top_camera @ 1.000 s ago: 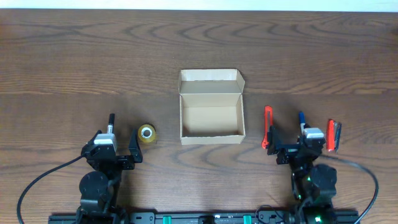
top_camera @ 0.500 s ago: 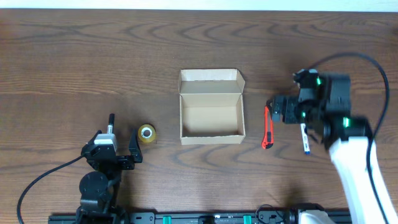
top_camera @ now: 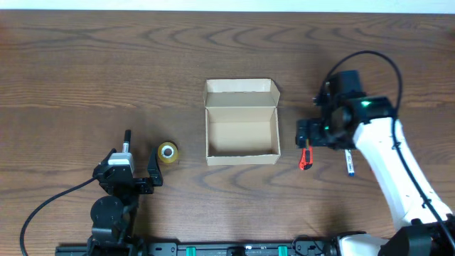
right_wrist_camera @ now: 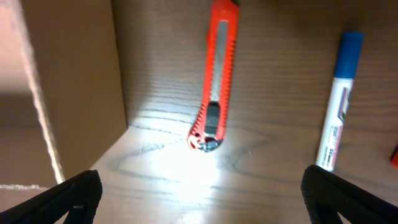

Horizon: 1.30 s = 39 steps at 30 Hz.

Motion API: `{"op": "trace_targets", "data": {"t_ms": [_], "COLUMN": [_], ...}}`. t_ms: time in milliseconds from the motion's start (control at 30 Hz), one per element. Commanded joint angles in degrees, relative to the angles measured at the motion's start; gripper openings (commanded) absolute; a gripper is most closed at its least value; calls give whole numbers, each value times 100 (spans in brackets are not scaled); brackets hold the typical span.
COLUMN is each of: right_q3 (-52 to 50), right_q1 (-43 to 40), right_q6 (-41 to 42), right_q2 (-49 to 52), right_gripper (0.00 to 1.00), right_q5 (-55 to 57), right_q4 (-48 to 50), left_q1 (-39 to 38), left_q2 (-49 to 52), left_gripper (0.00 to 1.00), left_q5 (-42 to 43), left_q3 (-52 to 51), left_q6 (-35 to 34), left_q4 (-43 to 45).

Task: Pack container
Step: 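Move right gripper over orange box cutter and grasp it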

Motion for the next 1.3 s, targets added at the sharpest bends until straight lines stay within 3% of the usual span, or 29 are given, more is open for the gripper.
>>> {"op": "trace_targets", "data": {"t_ms": [0,267,833,1267], "right_q3": [-262,-1257,-1598,-1617], "right_q1": [332,472,470,9], "right_q6": [372,623,599,601], "right_q2": [-72,-68,9,656], "right_gripper": [99,99,99,99], "right_q5": [350,94,269,413], "right_q4": [212,1226,2361,2546], "left_q1": [35,35,35,37], "left_q2": [-39,-39,-39,-39], "left_gripper": [95,95,95,95], "left_q5": [81,81,81,81], "left_q3": [-153,-153,-153,-153], "left_q6": [35,35,35,35], "left_q4": [-68,-68,-68,-68]}}
